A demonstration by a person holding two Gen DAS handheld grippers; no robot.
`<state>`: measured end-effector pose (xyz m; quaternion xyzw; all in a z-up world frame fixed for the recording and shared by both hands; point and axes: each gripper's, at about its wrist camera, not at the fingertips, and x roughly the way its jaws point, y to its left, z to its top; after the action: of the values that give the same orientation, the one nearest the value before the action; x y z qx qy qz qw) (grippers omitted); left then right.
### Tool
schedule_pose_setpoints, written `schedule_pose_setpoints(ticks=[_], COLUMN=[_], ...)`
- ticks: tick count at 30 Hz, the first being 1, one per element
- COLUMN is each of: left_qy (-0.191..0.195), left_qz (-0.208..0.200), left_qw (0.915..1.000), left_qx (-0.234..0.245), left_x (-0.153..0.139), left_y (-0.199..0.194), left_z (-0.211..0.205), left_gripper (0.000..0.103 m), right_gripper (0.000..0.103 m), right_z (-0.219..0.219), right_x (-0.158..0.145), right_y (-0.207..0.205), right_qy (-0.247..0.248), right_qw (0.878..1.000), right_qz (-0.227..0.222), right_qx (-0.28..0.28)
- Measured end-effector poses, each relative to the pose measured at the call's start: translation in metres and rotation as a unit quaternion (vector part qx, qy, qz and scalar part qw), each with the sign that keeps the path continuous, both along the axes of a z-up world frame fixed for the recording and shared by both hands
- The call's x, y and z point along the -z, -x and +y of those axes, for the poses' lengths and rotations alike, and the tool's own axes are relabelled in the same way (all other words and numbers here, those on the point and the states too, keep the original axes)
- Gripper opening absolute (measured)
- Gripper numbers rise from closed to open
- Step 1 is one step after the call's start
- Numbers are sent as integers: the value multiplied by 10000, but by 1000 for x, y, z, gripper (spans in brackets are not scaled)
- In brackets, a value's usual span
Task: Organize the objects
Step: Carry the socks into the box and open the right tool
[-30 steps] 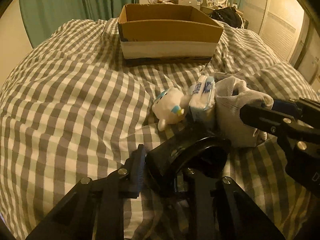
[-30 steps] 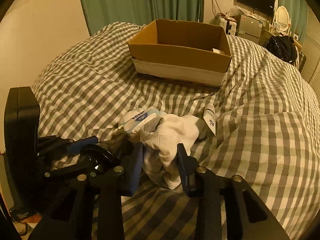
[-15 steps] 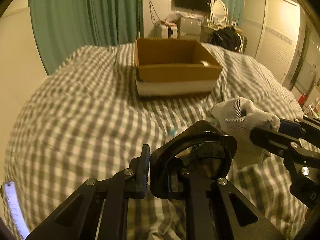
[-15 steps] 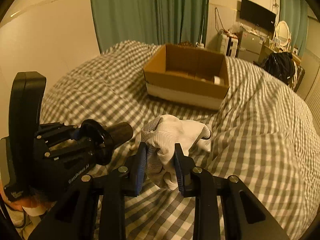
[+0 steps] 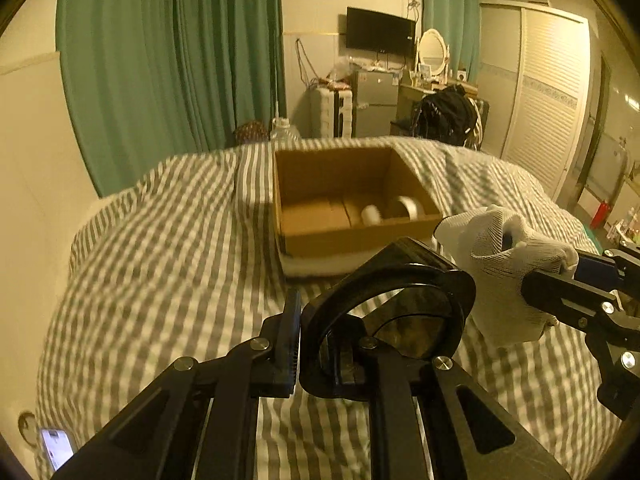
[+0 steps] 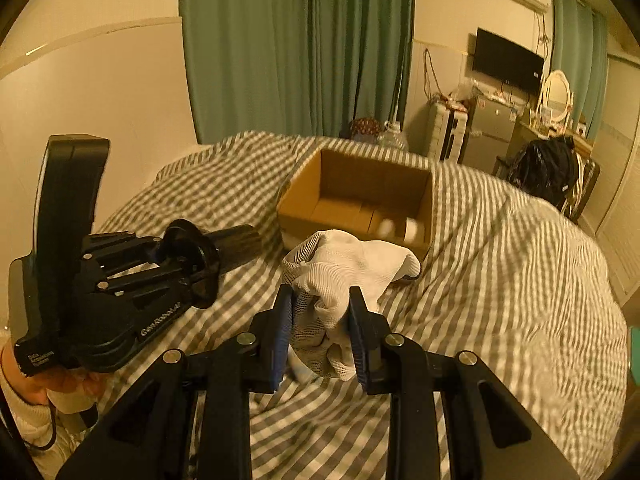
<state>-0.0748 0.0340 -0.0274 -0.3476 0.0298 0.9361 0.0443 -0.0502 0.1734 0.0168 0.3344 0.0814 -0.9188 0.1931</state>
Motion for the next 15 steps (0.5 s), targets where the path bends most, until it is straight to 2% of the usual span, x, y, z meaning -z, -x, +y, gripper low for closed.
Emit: schedule_pose_setpoints(ticks=[8, 15], left_qy=[-60, -66], left_qz=[255, 392], left_qw=[9996, 9992], left_qx=[77, 99], left_x=[-39, -62], left_y=[46, 95], left_z=[10, 14], left_gripper=[12, 12], right_gripper=[26, 26], right_z=[-1, -5], right_x=[-46, -73], right_y=[34, 73], right_qy=[125, 225], right_qw=[9992, 9979], right_qz=[377, 593], right_qx=[-55, -104])
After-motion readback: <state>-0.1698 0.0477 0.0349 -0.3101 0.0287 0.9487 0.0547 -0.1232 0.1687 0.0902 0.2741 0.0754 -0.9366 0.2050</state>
